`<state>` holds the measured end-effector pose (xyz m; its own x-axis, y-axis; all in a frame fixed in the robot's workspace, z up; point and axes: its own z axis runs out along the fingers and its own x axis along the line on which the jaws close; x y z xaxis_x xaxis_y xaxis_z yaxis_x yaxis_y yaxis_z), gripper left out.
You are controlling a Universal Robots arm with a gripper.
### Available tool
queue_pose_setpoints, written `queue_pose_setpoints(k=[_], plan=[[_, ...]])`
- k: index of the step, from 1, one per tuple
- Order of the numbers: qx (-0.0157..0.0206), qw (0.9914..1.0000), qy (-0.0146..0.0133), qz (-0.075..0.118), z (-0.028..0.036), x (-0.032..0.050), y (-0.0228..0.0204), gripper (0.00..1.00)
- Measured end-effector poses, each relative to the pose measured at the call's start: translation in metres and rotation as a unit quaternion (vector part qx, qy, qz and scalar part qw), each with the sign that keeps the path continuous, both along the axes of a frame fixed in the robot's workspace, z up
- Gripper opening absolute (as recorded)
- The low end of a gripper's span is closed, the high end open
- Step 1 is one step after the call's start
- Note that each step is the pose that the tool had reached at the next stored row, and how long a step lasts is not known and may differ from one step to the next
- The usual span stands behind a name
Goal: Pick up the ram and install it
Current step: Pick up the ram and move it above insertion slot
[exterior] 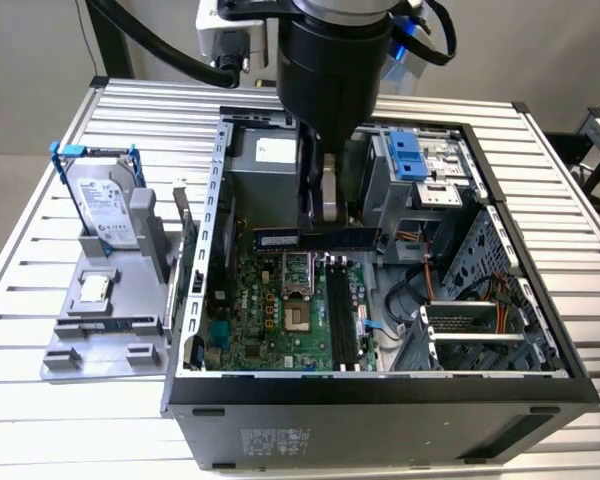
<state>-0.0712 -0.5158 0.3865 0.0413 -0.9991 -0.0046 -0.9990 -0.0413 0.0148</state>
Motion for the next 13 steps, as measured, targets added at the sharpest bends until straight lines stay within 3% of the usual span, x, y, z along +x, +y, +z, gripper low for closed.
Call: queue_pose_setpoints(k=[13], plan=[[0.0,1.0,0.0,0.0,0.0,0.0288,0.0,0.0]])
